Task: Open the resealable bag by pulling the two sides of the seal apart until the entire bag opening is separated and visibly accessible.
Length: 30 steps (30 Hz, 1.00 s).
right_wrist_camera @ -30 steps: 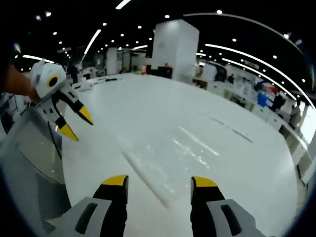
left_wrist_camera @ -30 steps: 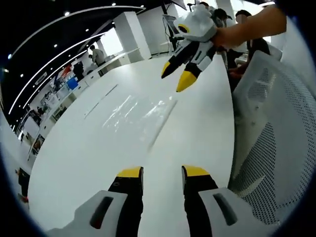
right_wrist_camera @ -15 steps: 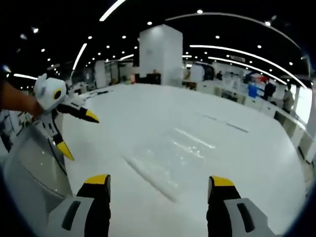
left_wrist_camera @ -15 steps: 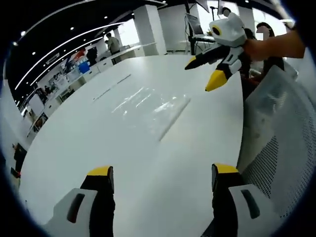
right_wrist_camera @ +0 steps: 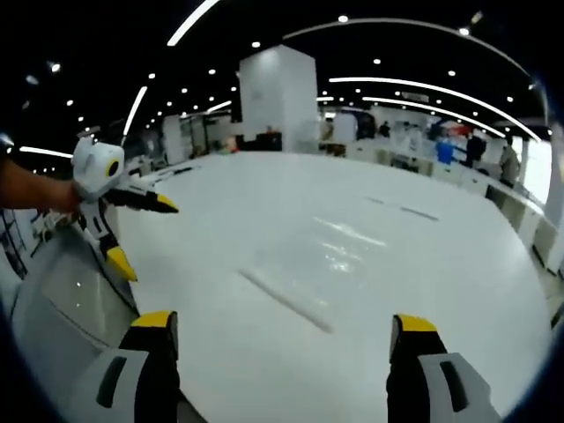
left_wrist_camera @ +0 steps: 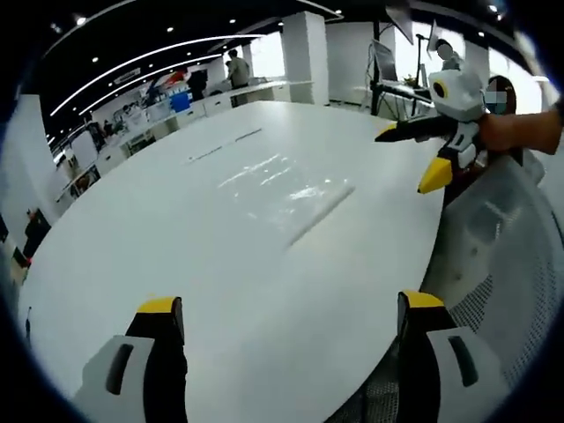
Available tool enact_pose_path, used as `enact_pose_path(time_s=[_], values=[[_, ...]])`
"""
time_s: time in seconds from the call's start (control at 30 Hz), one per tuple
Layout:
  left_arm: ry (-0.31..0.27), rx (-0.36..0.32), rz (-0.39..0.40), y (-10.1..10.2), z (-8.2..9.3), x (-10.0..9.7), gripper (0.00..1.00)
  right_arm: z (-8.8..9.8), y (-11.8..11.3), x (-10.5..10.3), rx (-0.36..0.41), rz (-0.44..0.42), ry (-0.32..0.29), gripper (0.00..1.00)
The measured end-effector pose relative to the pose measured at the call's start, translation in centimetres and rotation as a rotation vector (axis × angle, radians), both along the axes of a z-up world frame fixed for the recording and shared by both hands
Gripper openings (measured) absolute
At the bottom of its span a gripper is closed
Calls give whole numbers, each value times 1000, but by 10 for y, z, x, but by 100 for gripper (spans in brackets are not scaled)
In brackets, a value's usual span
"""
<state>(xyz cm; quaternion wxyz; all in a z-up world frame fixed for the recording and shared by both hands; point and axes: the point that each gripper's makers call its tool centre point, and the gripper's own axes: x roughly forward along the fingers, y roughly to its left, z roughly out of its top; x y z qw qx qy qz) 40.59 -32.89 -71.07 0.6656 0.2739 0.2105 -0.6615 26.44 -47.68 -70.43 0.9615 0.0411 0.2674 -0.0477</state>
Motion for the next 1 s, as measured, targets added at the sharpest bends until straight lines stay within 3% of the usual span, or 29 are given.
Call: enact_pose_path(time_s=[0.17,0.33,0.43,0.6,0.83,1.0], values=[[-38,-33,-7,2,2,-1,99,5,5,-1,10,-26,-13,100],[-18,-65,24,3,-1,-2,99,5,4,-3,12,-64,-25,100],[-20,-106,69,2,1,0,99,1,5,-4,2,-57,-34,100],[-60,-134,73,0,4,5,99,2,6,-1,-4,-45,-39,100],[-73,-83,73,3,-9,5,99,-1,-4,-5,-8,-88,-41,100],[-95,-57,49,6,-14,2,99,-9,0,-7,-8,-82,-3,100]])
